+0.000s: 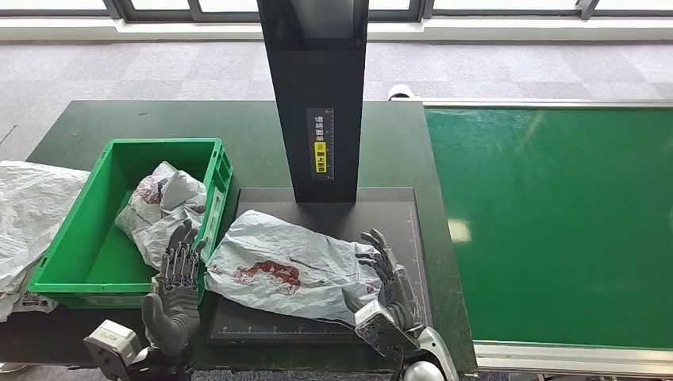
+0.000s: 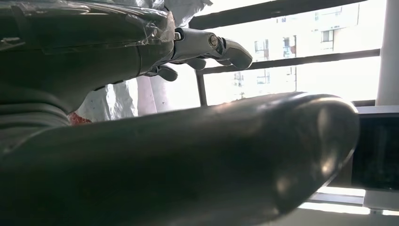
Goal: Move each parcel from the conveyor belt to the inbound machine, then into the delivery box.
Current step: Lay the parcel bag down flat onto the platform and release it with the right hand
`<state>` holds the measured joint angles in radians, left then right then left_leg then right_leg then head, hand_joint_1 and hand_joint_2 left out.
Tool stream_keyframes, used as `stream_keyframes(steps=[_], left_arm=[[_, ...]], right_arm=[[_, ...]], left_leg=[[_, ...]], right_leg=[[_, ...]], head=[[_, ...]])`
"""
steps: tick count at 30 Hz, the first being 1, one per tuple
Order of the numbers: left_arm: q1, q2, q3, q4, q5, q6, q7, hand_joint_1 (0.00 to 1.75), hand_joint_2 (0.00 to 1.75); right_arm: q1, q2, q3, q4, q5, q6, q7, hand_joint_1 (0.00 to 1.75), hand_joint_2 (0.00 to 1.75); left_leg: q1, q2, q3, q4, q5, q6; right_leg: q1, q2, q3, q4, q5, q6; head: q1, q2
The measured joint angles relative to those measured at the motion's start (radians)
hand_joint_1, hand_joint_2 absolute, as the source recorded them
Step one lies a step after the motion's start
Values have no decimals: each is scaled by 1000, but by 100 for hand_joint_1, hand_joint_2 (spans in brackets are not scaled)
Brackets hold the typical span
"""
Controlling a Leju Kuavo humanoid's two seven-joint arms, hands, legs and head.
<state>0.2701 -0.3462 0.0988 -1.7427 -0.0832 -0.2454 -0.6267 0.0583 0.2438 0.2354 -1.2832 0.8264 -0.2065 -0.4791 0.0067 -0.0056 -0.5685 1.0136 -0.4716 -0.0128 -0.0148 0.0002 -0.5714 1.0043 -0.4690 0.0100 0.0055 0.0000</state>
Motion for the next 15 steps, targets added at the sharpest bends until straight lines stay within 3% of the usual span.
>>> stream_keyframes(steps=[6, 15], left_arm=[[1, 0, -6, -8, -23, 48, 22, 0, 0], [-12, 5, -94, -21, -219, 342, 159, 0, 0]], right_arm=[[41, 0, 0, -93, -34, 8, -43, 0, 175], [179, 3, -37, -384, -41, 31, -58, 0, 175]], left_leg=[[0, 0, 0, 0, 0, 0], [0, 0, 0, 0, -1, 1]], right_leg=[[0, 0, 0, 0, 0, 0], [0, 0, -1, 0, 0, 0]], head=[[0, 0], [0, 0]])
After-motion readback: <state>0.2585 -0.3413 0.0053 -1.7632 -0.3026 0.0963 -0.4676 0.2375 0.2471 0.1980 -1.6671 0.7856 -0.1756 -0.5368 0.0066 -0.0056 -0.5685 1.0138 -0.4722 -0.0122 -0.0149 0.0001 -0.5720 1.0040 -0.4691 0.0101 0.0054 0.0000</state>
